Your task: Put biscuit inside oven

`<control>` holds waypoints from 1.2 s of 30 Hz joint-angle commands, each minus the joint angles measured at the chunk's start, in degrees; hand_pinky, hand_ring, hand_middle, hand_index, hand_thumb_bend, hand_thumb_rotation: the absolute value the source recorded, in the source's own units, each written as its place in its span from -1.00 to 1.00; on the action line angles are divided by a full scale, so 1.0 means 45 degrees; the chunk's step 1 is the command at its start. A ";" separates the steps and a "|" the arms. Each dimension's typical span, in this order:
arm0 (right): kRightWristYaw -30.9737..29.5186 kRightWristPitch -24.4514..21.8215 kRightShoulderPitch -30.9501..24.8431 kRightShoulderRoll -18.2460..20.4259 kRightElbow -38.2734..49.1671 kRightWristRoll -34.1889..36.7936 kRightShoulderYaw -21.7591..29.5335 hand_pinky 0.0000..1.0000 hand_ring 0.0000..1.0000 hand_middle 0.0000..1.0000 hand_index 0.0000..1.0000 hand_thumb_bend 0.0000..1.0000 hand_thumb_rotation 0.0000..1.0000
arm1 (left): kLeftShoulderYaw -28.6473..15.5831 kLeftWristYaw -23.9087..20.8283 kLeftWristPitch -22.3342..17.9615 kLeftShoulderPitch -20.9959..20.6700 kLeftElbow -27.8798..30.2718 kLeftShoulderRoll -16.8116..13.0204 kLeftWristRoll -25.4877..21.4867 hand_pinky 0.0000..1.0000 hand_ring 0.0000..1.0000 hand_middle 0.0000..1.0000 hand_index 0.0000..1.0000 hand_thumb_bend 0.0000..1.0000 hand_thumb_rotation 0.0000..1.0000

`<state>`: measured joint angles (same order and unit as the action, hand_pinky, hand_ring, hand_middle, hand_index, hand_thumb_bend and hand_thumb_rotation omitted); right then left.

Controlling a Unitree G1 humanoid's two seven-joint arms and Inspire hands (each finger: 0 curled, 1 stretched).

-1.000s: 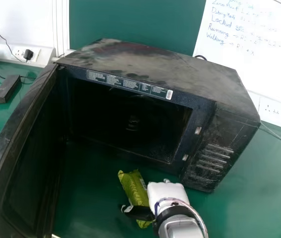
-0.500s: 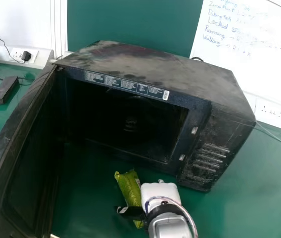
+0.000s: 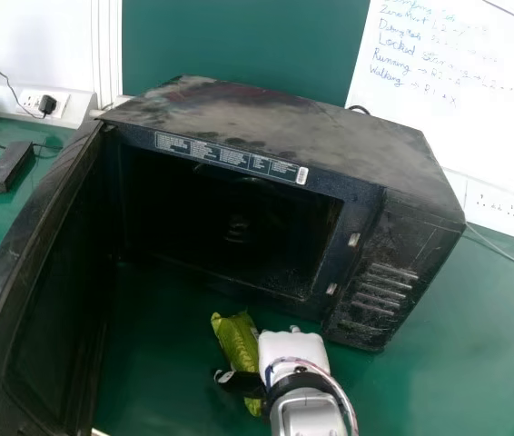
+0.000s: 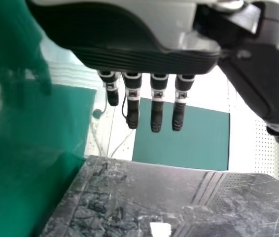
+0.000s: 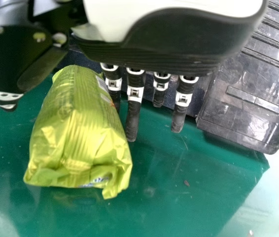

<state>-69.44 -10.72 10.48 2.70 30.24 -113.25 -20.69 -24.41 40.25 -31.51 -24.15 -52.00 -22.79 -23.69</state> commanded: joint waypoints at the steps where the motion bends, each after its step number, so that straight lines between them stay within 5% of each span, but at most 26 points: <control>1: -0.0358 0.0033 -0.0593 0.0119 -0.0827 0.0107 -0.0113 0.58 0.77 0.85 0.80 0.88 -0.22 | 0.0004 0.0132 0.0268 0.0387 -0.0220 0.0210 -0.0066 0.65 0.71 0.73 0.70 0.38 0.21; 5: -0.0005 -0.0034 -0.0566 -0.0133 -0.0994 0.0057 -0.0276 0.56 0.75 0.84 0.80 0.85 -0.34 | 0.0014 0.0069 0.0248 0.0387 -0.0220 0.0197 -0.0003 0.64 0.70 0.73 0.70 0.40 0.21; 9: 0.0526 0.0256 -0.0524 -0.0950 -0.1053 0.0056 -0.0771 0.26 0.44 0.59 0.65 0.43 -0.62 | 0.0021 0.0046 0.0213 0.0370 -0.0284 0.0182 0.0035 0.63 0.70 0.73 0.70 0.42 0.21; 18: 0.0802 0.0077 -0.0906 -0.1066 -0.0847 0.0056 -0.1255 -0.32 -0.17 0.11 0.58 0.37 -0.78 | -0.0031 0.0151 0.0246 0.0357 -0.0352 0.0167 -0.0041 0.62 0.69 0.71 0.69 0.43 0.18; 19: 0.0763 0.0083 -0.0950 -0.0986 -0.0830 0.0062 -0.1213 -0.37 -0.23 0.04 0.56 0.25 -0.89 | -0.0022 0.0142 0.0235 0.0362 -0.0356 0.0156 -0.0019 0.62 0.69 0.71 0.69 0.44 0.18; 27: 0.1035 -0.0312 -0.1173 -0.0405 -0.0620 0.0600 -0.0677 -0.23 -0.20 -0.04 0.26 0.13 -1.00 | -0.0054 0.0143 0.0244 0.0342 -0.0443 0.0156 -0.0039 0.60 0.68 0.70 0.68 0.46 0.17; 36: 0.2804 -0.0561 -0.1487 -0.0290 -0.0399 0.1519 -0.0318 -0.44 -0.40 -0.06 0.23 0.14 -1.00 | -0.0056 0.0153 0.0201 0.0323 -0.0507 0.0165 -0.0042 0.61 0.68 0.70 0.67 0.49 0.17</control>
<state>-56.53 -13.41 6.38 0.64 29.70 -109.41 -21.94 -24.48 41.03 -31.87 -24.21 -52.47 -23.01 -23.71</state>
